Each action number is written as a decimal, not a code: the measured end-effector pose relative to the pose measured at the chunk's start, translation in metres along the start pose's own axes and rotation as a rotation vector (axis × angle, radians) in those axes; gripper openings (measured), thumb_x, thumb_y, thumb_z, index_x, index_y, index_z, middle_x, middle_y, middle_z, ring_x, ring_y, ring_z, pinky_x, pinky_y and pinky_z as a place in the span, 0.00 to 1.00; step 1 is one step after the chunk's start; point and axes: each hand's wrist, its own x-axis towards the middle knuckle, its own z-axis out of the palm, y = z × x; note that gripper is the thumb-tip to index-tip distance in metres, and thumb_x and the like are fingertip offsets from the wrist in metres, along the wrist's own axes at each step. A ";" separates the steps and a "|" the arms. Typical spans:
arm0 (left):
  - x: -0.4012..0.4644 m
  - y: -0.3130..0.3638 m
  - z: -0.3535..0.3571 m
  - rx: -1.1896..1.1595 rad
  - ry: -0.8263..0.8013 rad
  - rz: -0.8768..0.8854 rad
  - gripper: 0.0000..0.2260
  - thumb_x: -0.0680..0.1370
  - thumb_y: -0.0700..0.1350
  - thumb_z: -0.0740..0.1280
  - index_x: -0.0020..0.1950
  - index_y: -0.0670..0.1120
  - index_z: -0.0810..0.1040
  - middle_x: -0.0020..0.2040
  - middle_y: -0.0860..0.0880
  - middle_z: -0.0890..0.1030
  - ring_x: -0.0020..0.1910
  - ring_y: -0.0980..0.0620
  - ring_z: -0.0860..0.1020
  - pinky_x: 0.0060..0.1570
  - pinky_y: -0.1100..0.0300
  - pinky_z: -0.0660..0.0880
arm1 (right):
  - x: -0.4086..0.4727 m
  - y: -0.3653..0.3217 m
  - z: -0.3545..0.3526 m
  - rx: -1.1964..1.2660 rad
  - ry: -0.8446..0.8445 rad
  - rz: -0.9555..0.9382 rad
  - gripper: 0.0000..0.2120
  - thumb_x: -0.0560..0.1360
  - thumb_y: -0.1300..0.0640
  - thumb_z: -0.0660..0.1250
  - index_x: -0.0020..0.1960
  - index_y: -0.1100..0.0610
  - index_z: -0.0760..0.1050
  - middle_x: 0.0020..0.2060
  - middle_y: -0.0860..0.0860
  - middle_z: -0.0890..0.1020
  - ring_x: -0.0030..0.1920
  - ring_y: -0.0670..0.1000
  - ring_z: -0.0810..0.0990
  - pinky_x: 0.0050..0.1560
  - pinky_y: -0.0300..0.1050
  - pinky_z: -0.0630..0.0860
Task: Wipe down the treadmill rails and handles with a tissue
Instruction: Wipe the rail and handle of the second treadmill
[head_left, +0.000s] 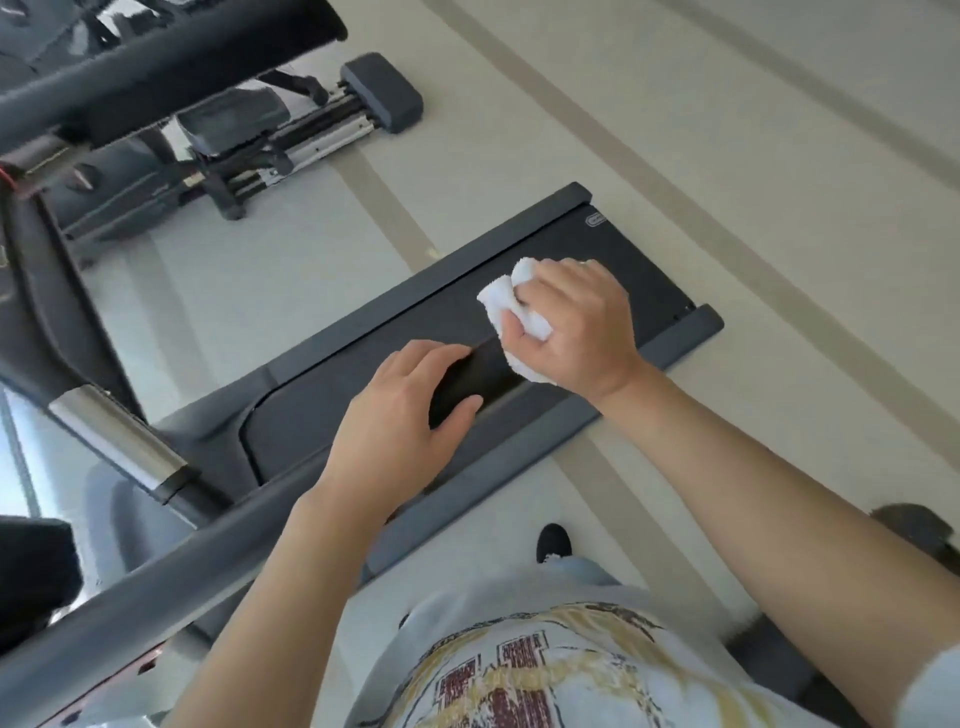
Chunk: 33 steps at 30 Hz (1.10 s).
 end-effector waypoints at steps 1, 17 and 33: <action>0.005 0.004 0.003 0.018 0.007 -0.028 0.19 0.82 0.58 0.67 0.73 0.58 0.73 0.65 0.63 0.76 0.60 0.57 0.77 0.53 0.53 0.80 | -0.003 0.018 -0.005 0.017 0.022 0.119 0.12 0.78 0.54 0.68 0.40 0.60 0.77 0.34 0.51 0.77 0.33 0.53 0.71 0.33 0.51 0.71; 0.007 0.022 0.011 0.146 0.095 -0.160 0.20 0.79 0.57 0.69 0.70 0.55 0.79 0.58 0.62 0.81 0.51 0.61 0.77 0.50 0.68 0.70 | -0.080 -0.031 0.003 0.264 0.157 0.170 0.09 0.74 0.63 0.75 0.51 0.58 0.76 0.38 0.55 0.79 0.36 0.55 0.74 0.36 0.46 0.72; 0.003 0.013 0.009 0.110 0.023 -0.039 0.21 0.81 0.48 0.71 0.74 0.48 0.76 0.64 0.54 0.81 0.56 0.60 0.76 0.54 0.78 0.66 | -0.102 -0.094 0.009 0.745 0.102 0.939 0.11 0.84 0.62 0.66 0.54 0.48 0.66 0.48 0.32 0.76 0.48 0.37 0.79 0.50 0.36 0.72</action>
